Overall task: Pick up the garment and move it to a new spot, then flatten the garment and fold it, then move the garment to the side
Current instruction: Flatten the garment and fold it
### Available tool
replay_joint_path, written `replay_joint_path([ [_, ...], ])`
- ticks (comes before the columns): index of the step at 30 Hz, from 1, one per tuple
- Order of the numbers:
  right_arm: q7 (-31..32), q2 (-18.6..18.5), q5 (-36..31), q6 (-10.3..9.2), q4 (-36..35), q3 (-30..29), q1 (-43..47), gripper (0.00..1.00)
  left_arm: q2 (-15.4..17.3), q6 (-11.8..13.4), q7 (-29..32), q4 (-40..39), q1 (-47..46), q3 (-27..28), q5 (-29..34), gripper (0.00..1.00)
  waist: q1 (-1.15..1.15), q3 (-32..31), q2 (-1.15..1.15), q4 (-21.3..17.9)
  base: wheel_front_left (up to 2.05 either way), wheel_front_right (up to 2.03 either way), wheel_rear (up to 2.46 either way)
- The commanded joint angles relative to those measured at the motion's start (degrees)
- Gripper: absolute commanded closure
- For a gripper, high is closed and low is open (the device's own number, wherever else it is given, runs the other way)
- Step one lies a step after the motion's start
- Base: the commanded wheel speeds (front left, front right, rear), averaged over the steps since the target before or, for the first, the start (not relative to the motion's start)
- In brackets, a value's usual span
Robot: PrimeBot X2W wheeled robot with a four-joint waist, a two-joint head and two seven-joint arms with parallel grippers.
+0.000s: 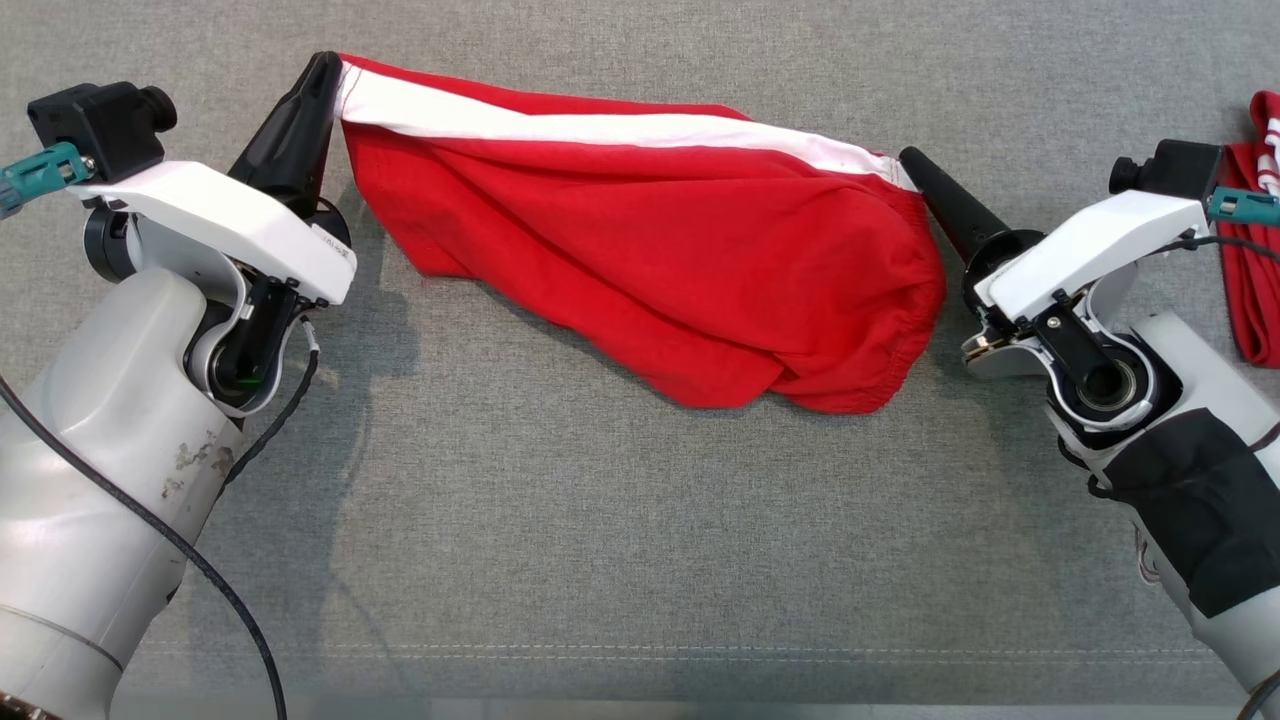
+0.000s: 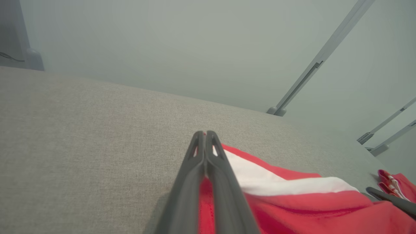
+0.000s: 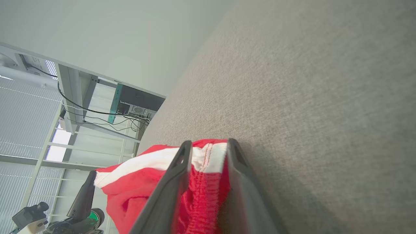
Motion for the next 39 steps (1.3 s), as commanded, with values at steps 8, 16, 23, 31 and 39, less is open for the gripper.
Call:
replay_joint_path([
  [8, 2.9, 2.0, 1.0, 0.09, 1.4, 1.9, 2.9, 0.47, 2.3, -0.4, -0.7, -0.7, -2.2, 1.5, -0.6, 1.00, 0.00, 0.0, 0.00, 0.1, 0.00, 0.00, 0.00],
  [16, 4.2, 1.7, 0.7, 0.09, 2.0, 2.3, 3.9, 0.38, 2.3, -0.4, -0.7, -1.0, -1.6, 2.3, -0.3, 1.00, 0.00, -0.7, 0.00, -0.3, 0.00, 0.00, 0.00],
  [23, 3.2, 2.2, 1.3, 0.09, 2.1, 0.8, 3.5, 0.52, 1.9, -0.4, -0.7, -1.1, -1.4, 2.7, -0.1, 1.00, 0.00, -0.7, 0.00, -0.1, 0.00, 0.00, 0.00],
  [31, 3.8, 3.3, 1.9, 0.09, 3.4, -0.3, 2.4, 0.74, 2.0, -0.4, -0.8, -1.0, -1.5, 2.7, -0.4, 1.00, 0.00, -0.5, 0.00, 0.8, 0.00, 0.00, 0.00],
  [39, 5.0, 3.3, 2.5, 0.09, 3.4, -1.2, 2.0, 1.00, 2.4, -0.4, -0.8, -0.7, -1.6, 3.2, -0.7, 1.00, 0.00, -1.4, 0.00, 0.9, 0.00, 0.00, 0.00],
])
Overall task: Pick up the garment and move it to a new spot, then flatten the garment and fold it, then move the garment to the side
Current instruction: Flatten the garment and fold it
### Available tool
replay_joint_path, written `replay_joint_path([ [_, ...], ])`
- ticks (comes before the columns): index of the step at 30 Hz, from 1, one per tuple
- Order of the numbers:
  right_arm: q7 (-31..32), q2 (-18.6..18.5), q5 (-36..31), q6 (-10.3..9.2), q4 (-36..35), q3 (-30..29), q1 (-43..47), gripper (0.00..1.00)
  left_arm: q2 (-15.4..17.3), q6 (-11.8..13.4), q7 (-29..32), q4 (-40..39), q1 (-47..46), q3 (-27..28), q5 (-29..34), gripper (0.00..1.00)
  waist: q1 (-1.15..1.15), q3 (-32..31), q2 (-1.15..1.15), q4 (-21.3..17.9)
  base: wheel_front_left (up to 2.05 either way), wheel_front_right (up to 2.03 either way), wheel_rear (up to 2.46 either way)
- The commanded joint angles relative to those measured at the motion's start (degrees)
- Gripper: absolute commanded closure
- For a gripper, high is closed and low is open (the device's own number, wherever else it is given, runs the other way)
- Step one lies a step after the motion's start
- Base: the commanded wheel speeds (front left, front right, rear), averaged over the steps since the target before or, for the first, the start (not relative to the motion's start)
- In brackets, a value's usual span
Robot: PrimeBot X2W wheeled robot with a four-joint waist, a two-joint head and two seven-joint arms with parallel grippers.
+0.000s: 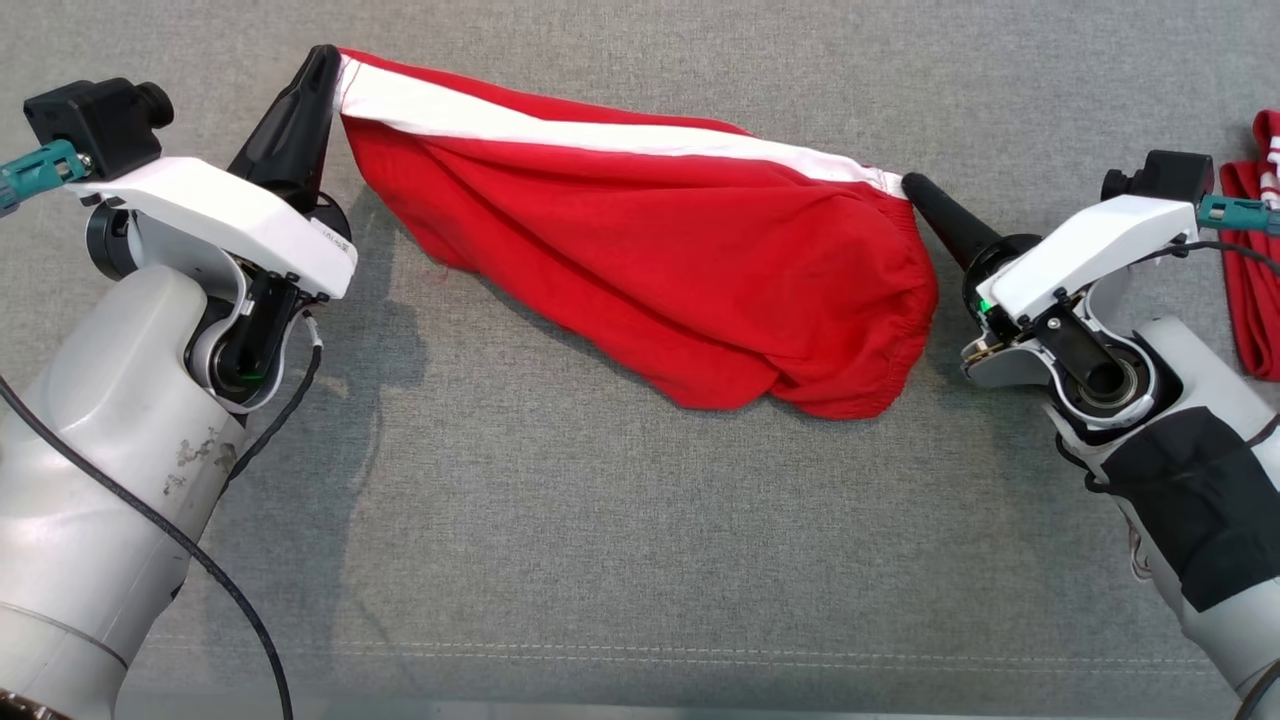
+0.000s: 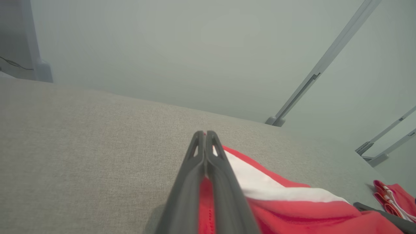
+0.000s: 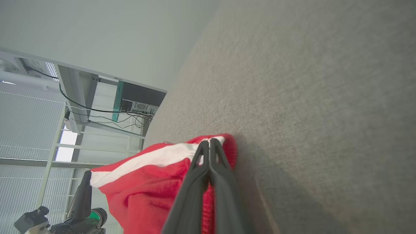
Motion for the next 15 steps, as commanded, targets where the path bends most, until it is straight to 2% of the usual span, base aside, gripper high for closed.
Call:
replay_joint_path([
  [1, 0.6, 1.6, 0.3, 0.09, -0.3, 1.1, 2.4, 1.00, 3.0, -0.4, -0.7, -0.6, -1.5, 2.1, -0.6, 1.00, 0.00, -0.2, 0.00, -0.1, 0.00, 0.00, 0.00],
  [2, 0.7, 1.6, 0.1, 0.09, -0.2, 1.2, 2.6, 0.90, 3.0, -0.4, -0.7, -0.6, -1.5, 2.1, -0.6, 1.00, 0.00, -0.3, 0.00, -0.1, 0.00, 0.00, 0.00],
  [3, 0.8, 1.5, 0.0, 0.09, -0.1, 1.2, 2.7, 0.65, 3.0, -0.4, -0.7, -0.5, -1.4, 2.1, -0.6, 1.00, 0.00, -0.4, 0.00, -0.2, 0.00, 0.00, 0.00],
  [4, 0.7, 1.5, 0.0, 0.09, 0.1, 1.1, 2.9, 0.50, 3.0, -0.4, -0.7, -0.5, -1.3, 2.1, -0.6, 1.00, 0.00, -0.4, 0.00, -0.2, 0.00, 0.00, 0.00],
  [5, 0.6, 1.6, -0.1, 0.09, 0.3, 1.1, 3.1, 0.02, 2.9, -0.4, -0.7, -0.5, -1.2, 2.2, -0.6, 1.00, 0.00, -0.4, 0.00, -0.2, 0.00, 0.00, 0.00],
  [15, 0.6, 2.3, -0.4, 0.09, 1.1, 0.6, 3.4, 0.00, 2.6, -0.4, -0.7, -0.8, -1.2, 2.0, -0.2, 1.00, 0.00, -0.2, 0.00, -0.2, 0.00, 0.00, 0.00],
])
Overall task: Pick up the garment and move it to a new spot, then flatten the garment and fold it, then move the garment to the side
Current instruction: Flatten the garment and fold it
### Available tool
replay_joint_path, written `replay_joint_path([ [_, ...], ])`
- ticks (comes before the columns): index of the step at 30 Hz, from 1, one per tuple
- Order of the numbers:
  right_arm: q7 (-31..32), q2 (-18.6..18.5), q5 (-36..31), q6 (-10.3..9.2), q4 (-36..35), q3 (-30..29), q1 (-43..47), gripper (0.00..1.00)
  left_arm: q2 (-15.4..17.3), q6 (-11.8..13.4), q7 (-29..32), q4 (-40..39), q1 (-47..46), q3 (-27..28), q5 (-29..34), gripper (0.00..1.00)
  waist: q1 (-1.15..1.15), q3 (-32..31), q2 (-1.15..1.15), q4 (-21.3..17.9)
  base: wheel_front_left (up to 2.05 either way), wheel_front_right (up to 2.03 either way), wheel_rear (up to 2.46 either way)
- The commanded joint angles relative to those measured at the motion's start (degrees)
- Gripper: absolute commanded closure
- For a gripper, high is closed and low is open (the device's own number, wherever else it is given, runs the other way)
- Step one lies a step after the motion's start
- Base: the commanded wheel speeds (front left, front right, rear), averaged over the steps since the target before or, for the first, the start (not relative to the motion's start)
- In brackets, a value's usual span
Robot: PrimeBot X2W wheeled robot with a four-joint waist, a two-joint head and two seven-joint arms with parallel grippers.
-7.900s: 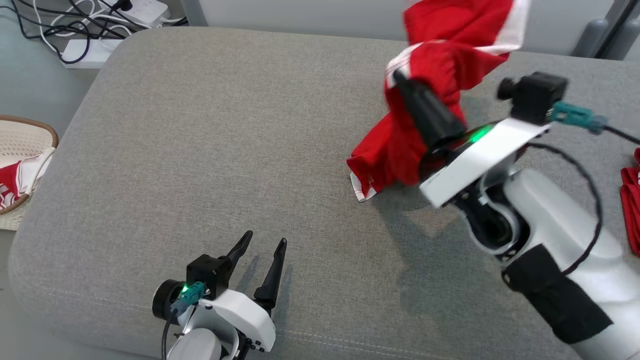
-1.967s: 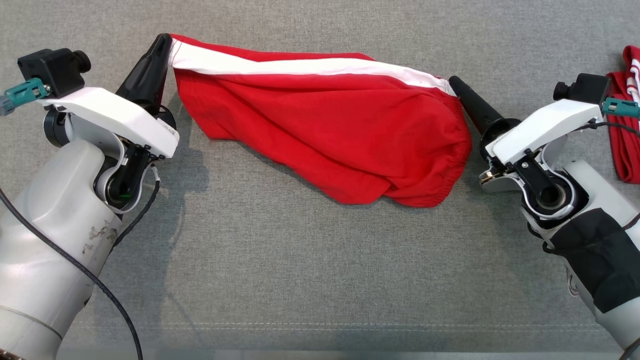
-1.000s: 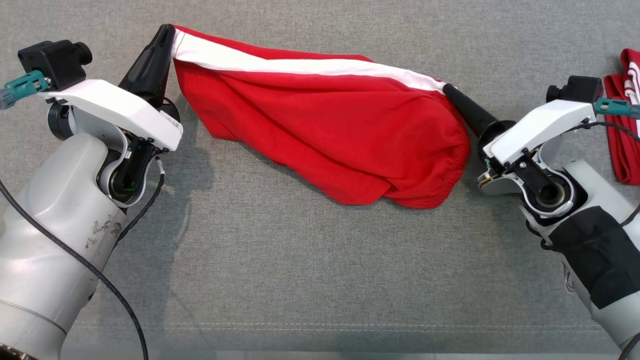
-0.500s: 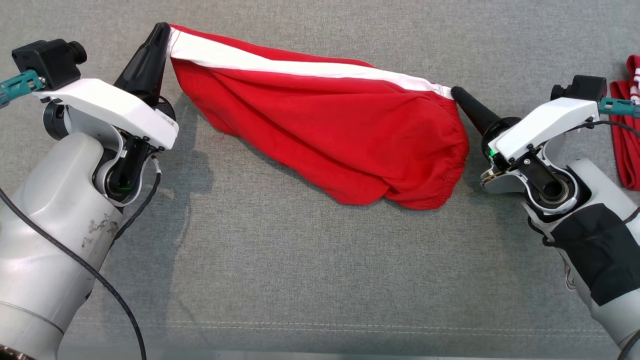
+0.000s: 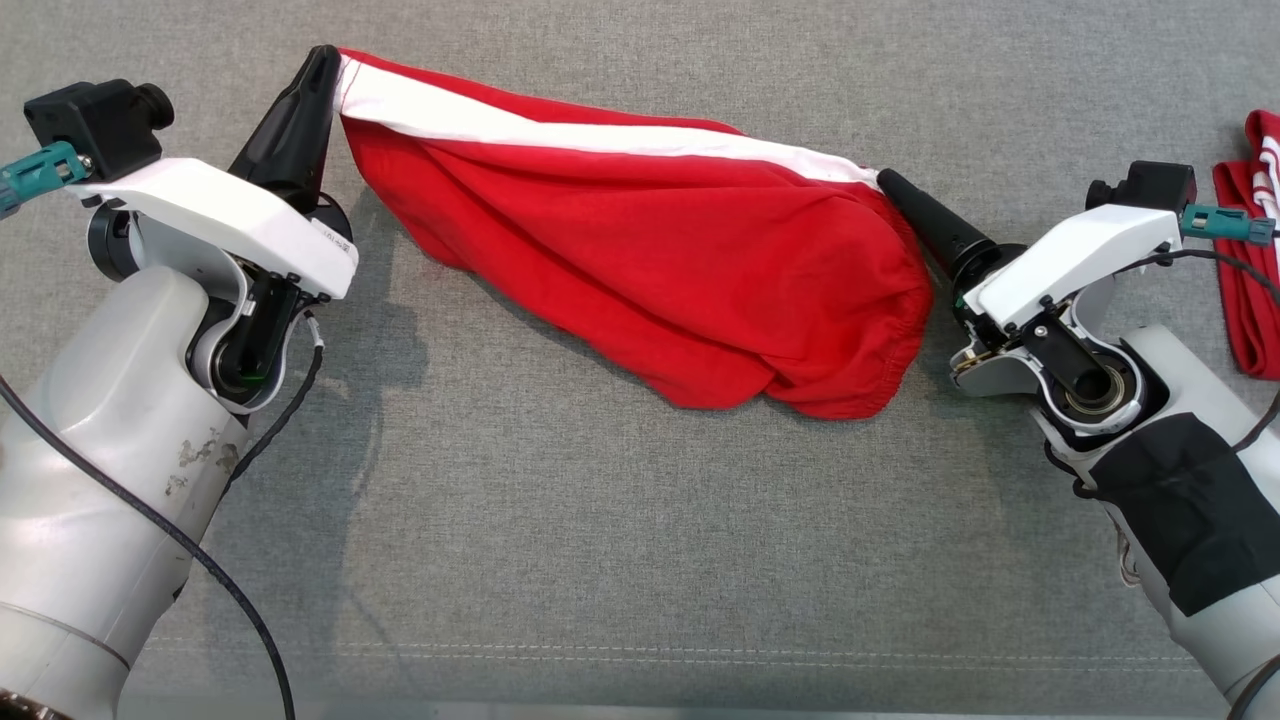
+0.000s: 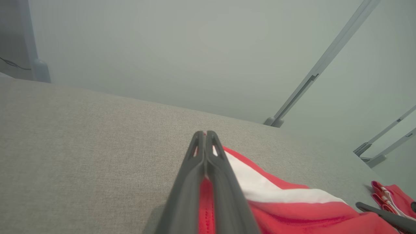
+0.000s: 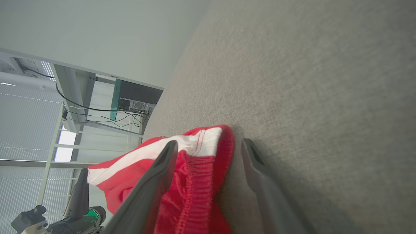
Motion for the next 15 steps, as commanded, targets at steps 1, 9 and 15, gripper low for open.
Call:
replay_joint_path([
  [1, 0.0, 1.2, -0.2, 0.10, 0.0, 0.6, 3.0, 0.00, 2.7, -0.4, -0.6, -0.9, -1.3, 1.8, -0.2, 1.00, 0.00, 0.0, 0.00, 0.1, 0.00, 0.00, 0.00],
  [9, 0.8, 1.7, -0.2, 0.10, -0.5, 0.3, 2.7, 0.12, 2.4, -0.4, -0.6, -0.9, -1.1, 1.6, -0.2, 1.00, 0.00, 0.0, 0.00, 0.7, 0.00, 0.00, 0.00],
  [15, 1.3, 1.5, -0.8, 0.10, -0.6, 0.5, 2.7, 0.72, 2.2, -0.4, -0.6, -0.9, -1.0, 1.6, -0.3, 1.00, 0.00, 0.0, 0.00, 1.1, 0.00, 0.00, 0.00],
])
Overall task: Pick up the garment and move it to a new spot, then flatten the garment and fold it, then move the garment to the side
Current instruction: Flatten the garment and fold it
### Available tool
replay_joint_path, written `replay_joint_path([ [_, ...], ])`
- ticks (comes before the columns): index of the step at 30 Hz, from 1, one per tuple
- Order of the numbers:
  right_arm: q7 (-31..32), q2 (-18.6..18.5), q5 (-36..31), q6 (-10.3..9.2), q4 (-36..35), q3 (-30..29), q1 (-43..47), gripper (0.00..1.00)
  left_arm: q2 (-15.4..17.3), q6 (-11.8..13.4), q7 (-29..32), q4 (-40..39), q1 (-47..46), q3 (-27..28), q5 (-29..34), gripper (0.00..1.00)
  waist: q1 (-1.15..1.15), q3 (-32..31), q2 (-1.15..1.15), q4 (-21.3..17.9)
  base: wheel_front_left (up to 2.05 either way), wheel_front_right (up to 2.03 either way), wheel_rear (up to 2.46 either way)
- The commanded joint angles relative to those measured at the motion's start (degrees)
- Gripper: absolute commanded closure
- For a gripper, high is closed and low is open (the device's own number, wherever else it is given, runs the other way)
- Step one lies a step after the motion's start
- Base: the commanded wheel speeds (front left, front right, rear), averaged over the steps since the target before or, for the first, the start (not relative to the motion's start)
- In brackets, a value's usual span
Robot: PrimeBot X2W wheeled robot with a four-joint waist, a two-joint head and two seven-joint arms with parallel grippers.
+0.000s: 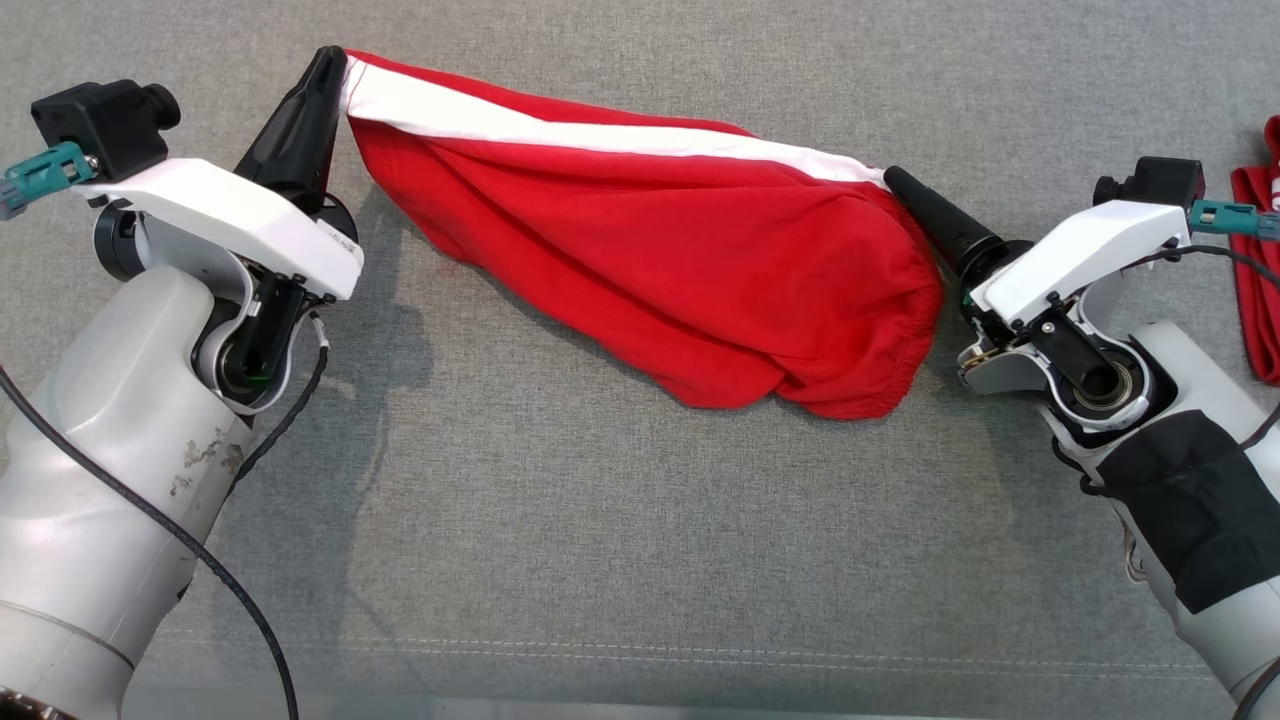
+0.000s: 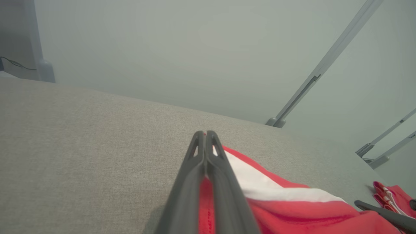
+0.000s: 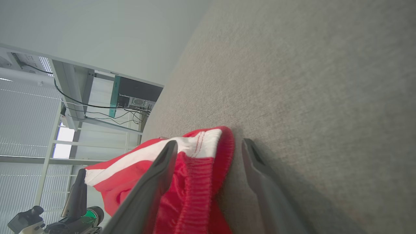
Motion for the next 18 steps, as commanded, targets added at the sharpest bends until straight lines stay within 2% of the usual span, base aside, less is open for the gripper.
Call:
replay_joint_path([
  [1, 0.7, 1.8, -0.3, 0.29, -0.5, 0.9, 2.7, 0.93, 2.5, -0.4, -0.6, -0.8, -1.0, 1.7, -0.3, 1.00, 0.00, 0.0, 0.00, 0.0, 0.00, 0.00, 0.00],
  [2, 0.7, 1.8, -0.4, 0.29, -0.6, 0.9, 2.7, 1.00, 2.5, -0.4, -0.6, -0.8, -1.0, 1.7, -0.4, 1.00, 0.00, 0.0, 0.00, 0.0, 0.00, 0.00, 0.00],
  [14, -1.3, 0.8, -1.6, 0.29, -2.4, -0.1, 2.4, 1.00, 3.2, -0.4, -0.6, -0.5, -0.5, 2.2, -0.8, 1.00, 0.00, -1.2, 0.00, -0.6, 0.00, 0.00, 0.00],
  [18, -4.1, 0.2, -2.5, 0.29, -4.0, -1.2, 1.6, 1.00, 3.8, -0.4, -0.6, -0.8, -1.1, 3.1, -0.5, 1.00, 0.00, -1.9, 0.00, -0.9, 0.00, 0.00, 0.00],
])
